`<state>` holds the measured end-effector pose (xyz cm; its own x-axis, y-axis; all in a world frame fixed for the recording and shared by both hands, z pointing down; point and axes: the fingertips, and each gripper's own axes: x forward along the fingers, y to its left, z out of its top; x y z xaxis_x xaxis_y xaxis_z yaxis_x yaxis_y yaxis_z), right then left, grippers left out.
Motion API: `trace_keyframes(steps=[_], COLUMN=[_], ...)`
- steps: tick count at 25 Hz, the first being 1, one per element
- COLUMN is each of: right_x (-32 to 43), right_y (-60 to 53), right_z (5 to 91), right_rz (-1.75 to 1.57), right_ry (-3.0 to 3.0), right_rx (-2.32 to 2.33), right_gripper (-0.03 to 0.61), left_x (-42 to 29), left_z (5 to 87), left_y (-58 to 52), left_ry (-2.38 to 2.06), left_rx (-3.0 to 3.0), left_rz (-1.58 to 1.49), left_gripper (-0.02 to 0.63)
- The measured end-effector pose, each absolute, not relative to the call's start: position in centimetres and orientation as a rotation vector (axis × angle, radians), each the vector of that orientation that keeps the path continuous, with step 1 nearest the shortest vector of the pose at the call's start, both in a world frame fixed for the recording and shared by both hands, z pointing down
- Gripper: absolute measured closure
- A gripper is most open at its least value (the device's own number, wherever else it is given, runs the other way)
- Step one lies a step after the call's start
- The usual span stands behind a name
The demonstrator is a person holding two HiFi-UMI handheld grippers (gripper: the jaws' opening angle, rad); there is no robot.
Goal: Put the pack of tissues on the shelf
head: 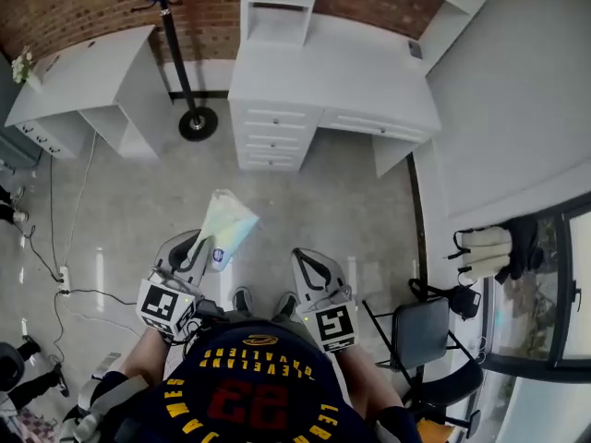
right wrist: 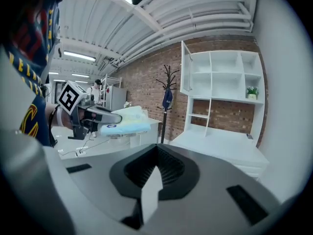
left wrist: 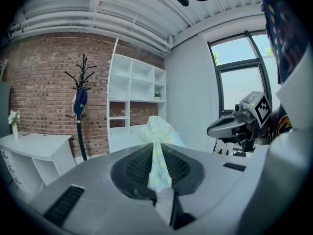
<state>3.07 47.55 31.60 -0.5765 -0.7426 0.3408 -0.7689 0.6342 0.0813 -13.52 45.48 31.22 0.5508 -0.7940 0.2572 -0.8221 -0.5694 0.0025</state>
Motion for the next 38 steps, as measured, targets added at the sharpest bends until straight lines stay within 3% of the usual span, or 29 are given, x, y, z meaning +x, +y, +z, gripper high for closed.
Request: trace_keyframes(steps=[18, 38], right_x=[-1.1, -0.3], right_y=[45.1, 30.2], right_z=[32.9, 36.9], right_rz=[0.399, 0.514], right_ry=[-2.528, -2.628], right_rx=[1.354, 1.214], right_gripper=[0.586, 0.586], left_x=[-19.8, -18.0], left_z=[32.2, 33.7], left_y=[42.1, 29.2], left_ry=[-1.328, -1.437], left_rx=[2.674, 2.614], left_rz=[0.314, 0.434], left_gripper=[0.578, 0.578])
